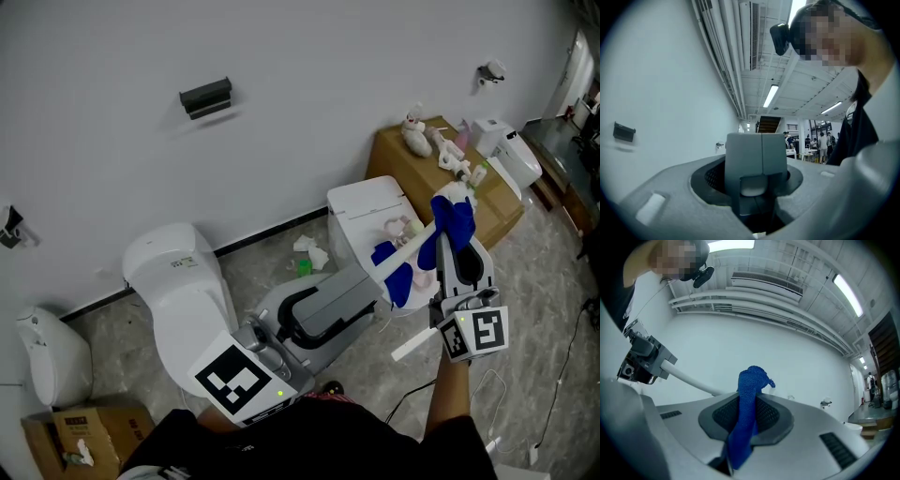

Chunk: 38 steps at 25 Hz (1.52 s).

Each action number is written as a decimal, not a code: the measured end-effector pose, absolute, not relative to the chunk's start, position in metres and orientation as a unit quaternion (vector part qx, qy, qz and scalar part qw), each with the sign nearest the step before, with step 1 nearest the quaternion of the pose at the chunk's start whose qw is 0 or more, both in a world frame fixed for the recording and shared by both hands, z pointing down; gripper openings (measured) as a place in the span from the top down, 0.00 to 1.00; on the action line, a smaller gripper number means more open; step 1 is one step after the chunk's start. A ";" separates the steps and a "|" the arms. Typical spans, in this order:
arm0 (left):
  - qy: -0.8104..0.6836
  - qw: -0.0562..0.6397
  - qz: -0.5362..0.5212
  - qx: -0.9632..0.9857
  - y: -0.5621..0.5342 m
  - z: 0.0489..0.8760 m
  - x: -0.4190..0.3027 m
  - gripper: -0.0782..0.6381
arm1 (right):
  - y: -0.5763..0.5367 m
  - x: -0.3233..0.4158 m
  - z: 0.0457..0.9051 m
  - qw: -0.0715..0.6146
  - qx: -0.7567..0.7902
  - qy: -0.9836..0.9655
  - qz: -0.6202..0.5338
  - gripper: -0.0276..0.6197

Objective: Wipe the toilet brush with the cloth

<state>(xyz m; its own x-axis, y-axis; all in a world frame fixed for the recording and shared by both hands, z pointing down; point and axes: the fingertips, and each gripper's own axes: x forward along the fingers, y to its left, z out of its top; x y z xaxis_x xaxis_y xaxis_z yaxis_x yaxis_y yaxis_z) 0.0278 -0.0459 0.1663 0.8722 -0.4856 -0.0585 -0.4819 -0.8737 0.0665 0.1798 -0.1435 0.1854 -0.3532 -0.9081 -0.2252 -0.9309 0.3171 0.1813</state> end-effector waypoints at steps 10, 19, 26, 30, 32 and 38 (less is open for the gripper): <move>-0.252 0.034 -0.038 0.966 -0.053 0.163 0.030 0.62 | -0.151 0.187 0.185 0.040 -0.571 0.808 0.138 0.85; -0.249 0.029 -0.045 0.967 -0.056 0.164 0.027 0.62 | -0.137 0.187 0.179 0.083 -0.561 0.812 0.139 0.85; -0.251 0.020 -0.042 0.967 -0.056 0.165 0.028 0.62 | -0.117 0.181 0.186 0.104 -0.544 0.822 0.130 0.85; -0.246 0.016 -0.042 0.968 -0.056 0.165 0.028 0.62 | -0.111 0.177 0.191 0.111 -0.547 0.820 0.124 0.85; -0.247 0.015 -0.040 0.968 -0.057 0.166 0.028 0.62 | -0.108 0.174 0.194 0.110 -0.547 0.821 0.121 0.85; -0.256 0.013 -0.042 0.966 -0.059 0.167 0.028 0.62 | -0.100 0.168 0.207 0.109 -0.541 0.827 0.104 0.85</move>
